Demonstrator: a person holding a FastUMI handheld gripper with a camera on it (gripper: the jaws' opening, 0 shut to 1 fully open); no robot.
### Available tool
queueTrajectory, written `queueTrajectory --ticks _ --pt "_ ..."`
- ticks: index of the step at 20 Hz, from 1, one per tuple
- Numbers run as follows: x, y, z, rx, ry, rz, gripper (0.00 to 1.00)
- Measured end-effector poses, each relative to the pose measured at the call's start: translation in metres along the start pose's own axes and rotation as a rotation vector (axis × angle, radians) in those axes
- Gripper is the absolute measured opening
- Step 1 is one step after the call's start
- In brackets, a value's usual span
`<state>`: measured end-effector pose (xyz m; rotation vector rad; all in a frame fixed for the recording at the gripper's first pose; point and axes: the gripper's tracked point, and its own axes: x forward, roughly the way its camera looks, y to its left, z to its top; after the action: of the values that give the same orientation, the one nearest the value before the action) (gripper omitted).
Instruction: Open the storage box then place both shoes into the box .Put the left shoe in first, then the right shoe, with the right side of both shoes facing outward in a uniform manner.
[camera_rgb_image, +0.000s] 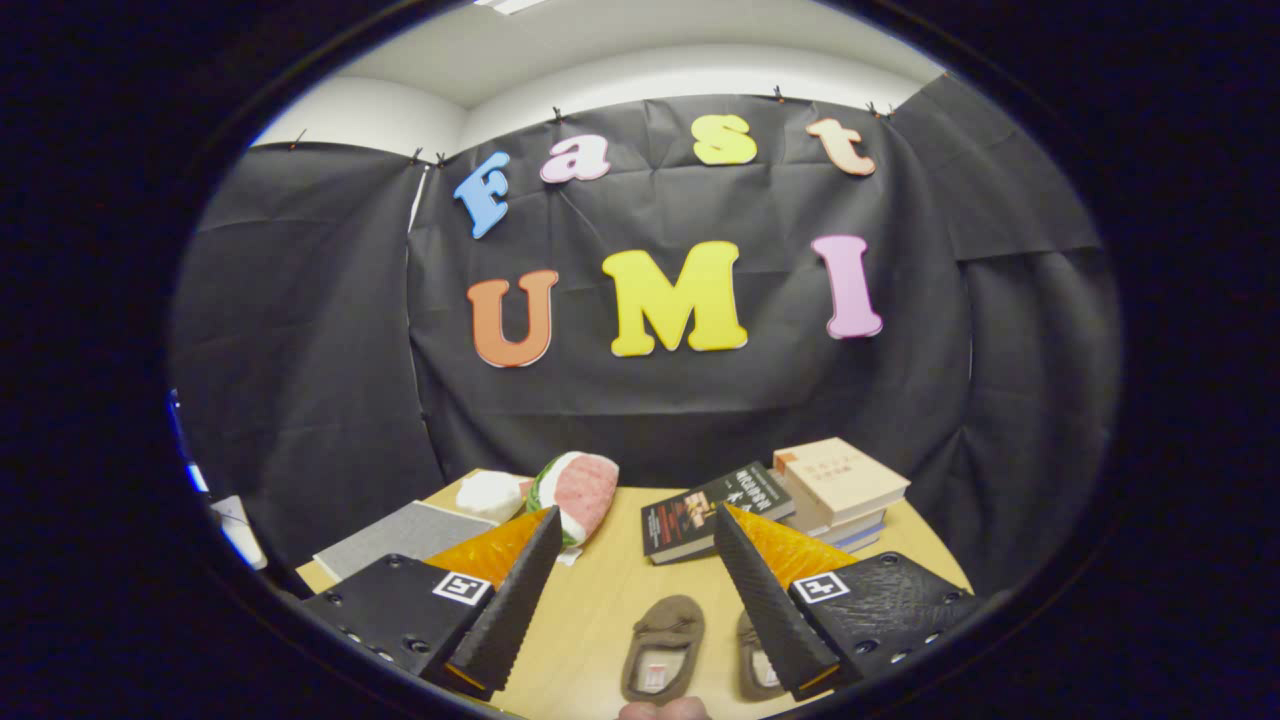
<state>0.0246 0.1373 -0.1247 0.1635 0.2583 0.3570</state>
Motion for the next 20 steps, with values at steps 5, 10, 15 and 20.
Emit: queueTrajectory --ticks 5,10,15,20 --pt "0.014 0.062 -0.051 0.040 0.097 0.132 0.96" --pt "0.036 0.115 -0.095 0.142 0.159 0.210 0.96" --pt "0.063 0.159 -0.133 0.252 0.238 0.271 0.96" --pt "0.084 0.171 -0.163 0.379 0.307 0.287 0.96"
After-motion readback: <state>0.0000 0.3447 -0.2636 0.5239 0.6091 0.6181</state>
